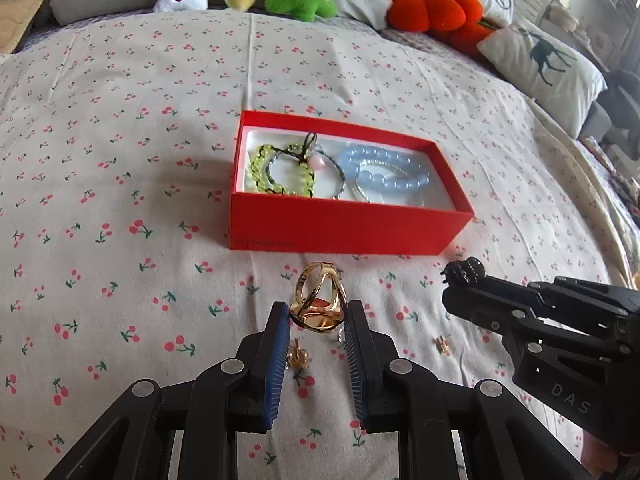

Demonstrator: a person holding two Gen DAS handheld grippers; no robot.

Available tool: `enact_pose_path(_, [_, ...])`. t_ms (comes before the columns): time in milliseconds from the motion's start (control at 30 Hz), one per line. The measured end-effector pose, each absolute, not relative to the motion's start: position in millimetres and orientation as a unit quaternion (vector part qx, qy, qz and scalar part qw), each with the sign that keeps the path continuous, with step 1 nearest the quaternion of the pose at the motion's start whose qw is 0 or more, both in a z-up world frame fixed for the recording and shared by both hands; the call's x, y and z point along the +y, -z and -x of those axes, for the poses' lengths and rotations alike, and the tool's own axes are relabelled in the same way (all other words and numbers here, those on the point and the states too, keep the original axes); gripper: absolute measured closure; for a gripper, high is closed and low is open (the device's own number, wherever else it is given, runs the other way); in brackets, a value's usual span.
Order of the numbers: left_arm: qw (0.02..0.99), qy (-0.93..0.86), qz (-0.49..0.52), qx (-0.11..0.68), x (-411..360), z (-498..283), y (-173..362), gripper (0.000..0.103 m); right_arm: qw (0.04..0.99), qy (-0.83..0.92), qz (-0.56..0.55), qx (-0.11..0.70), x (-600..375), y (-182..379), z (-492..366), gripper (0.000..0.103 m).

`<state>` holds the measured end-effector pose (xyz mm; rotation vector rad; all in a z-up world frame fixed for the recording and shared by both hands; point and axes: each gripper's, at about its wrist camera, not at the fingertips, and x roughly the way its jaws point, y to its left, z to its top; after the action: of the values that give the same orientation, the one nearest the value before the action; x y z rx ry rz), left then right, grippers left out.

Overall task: Organize jewelry
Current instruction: 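Lift the ring and hair claw and carry both toward the red box, then open both tools to drop the gold ring and hair claw in the box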

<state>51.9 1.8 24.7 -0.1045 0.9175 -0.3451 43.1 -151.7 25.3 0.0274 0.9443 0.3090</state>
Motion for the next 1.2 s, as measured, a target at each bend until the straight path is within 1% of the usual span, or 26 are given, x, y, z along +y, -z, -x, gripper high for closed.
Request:
enact_pose_path(133, [0.892,0.152,0.05,0.423,3,-63,-36,0.081,0.884,-0.139,-0.042,0.445,-151,-34,-53,0.089])
enact_pose_path(267, [0.896,0.153,0.057,0.413,0,-75,-40,0.081,0.89,-0.128,-0.046,0.435,-149,-37,-64,0.089])
enact_pose_path(533, [0.891,0.169,0.074,0.415,-12,-104,-31,0.081,0.898,-0.112,-0.041,0.423,-150,-36,-86,0.088])
enact_pose_path(1200, [0.889,0.176,0.04,0.422,-40,-130,-14,0.08,0.894,-0.116,-0.056,0.428,-179,-24,-104,0.088])
